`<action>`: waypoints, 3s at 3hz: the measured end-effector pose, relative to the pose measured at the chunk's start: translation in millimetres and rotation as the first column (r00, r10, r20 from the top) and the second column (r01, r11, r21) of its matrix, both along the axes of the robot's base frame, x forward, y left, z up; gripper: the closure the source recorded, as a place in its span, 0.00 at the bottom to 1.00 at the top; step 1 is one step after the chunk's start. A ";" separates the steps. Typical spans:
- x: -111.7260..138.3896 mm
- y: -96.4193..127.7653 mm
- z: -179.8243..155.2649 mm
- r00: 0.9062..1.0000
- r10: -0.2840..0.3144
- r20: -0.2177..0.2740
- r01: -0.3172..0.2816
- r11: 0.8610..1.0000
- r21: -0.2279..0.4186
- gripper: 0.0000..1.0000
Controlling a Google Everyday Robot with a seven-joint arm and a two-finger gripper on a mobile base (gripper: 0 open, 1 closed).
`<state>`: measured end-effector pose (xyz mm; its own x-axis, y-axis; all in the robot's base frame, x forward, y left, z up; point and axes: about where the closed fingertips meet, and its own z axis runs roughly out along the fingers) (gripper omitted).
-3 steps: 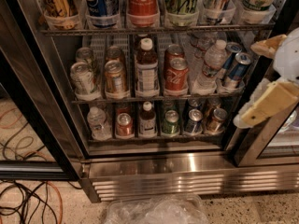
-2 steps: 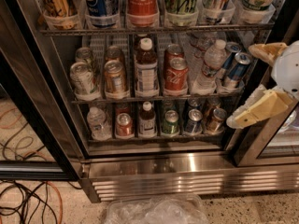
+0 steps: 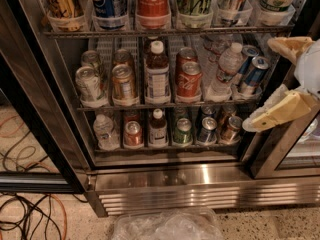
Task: Pick coke can from top shelf of fridge
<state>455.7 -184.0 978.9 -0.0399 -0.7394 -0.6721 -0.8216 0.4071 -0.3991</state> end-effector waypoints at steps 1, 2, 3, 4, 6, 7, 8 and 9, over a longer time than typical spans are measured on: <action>1.6 9.2 -0.6 0.999 0.023 -0.023 -0.021 0.995 0.093 0.00; 1.1 23.8 8.1 0.997 0.033 -0.063 -0.014 0.960 0.281 0.00; 3.3 37.7 25.4 0.996 -0.004 -0.089 0.045 0.887 0.460 0.00; 2.8 43.1 34.3 0.996 0.002 -0.084 0.039 0.872 0.487 0.00; 8.5 54.8 38.1 0.998 -0.034 -0.055 0.058 0.843 0.534 0.00; 9.4 81.3 39.5 0.994 -0.112 0.010 0.084 0.797 0.598 0.00; 21.4 100.4 45.5 0.974 -0.212 0.081 0.110 0.752 0.650 0.00; 29.4 116.9 62.2 0.960 -0.250 0.126 0.106 0.742 0.662 0.00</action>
Offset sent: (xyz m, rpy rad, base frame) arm 0.0029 0.0364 0.0254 0.5599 0.1277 0.0207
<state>485.1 -67.2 1041.2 0.0578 -0.1201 -0.9911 -0.6424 0.7554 -0.1290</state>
